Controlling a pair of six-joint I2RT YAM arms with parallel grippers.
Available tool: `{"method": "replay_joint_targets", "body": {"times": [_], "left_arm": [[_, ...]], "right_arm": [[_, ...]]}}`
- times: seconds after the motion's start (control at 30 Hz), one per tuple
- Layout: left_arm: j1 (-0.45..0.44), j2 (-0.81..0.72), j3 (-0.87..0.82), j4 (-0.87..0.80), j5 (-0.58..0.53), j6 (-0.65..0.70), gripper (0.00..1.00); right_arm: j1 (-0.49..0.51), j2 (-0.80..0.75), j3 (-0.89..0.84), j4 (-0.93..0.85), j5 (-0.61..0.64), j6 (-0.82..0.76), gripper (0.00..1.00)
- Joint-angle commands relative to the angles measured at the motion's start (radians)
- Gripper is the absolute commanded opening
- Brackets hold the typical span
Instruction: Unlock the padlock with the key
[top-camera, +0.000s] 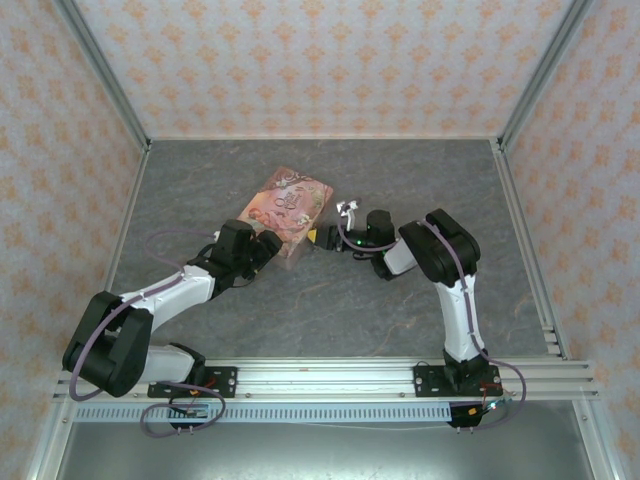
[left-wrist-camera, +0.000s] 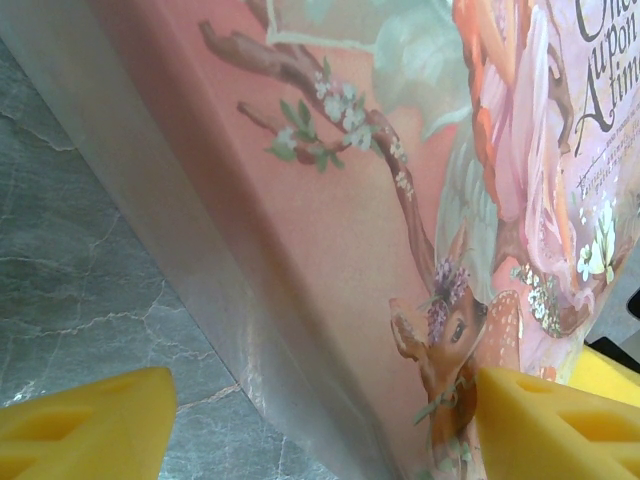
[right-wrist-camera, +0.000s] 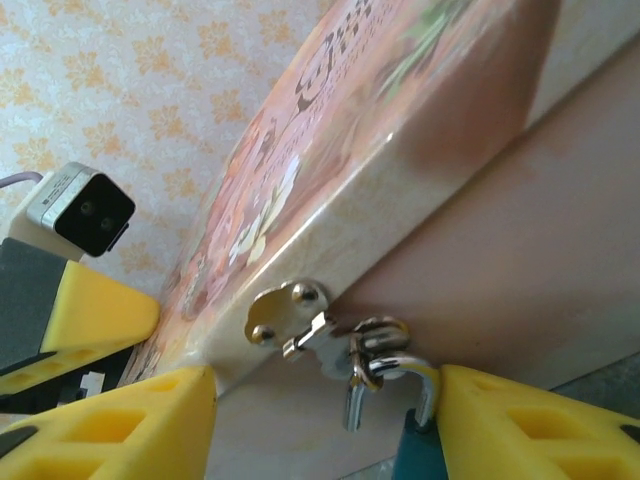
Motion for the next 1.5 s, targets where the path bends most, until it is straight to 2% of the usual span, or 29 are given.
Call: {"method": "replay_joint_targets", "body": {"times": [0.0,0.23,0.53,0.93,1.07,1.47], "left_arm": [[0.016,0.026,-0.058,-0.219,-0.068,0.026,0.77],[0.018,0.021,-0.063,-0.217,-0.069,0.026,0.77],[0.019,0.028,-0.059,-0.216,-0.067,0.026,0.77],[0.022,0.028,-0.057,-0.216,-0.066,0.029,0.77],[0.023,0.028,-0.057,-0.218,-0.065,0.031,0.77],[0.023,0.019,-0.075,-0.197,-0.04,0.027,0.77]], "right_arm": [[0.008,-0.001,-0.012,0.084,-0.045,0.01,0.55],[-0.012,-0.017,-0.037,0.128,-0.021,0.027,0.5],[-0.018,-0.015,-0.037,0.133,-0.025,0.037,0.38],[-0.017,-0.015,-0.015,0.071,-0.006,0.037,0.07],[-0.019,-0.017,-0.015,0.07,0.028,0.069,0.01],[-0.008,-0.03,-0.031,0.133,0.199,0.231,0.0]]}}
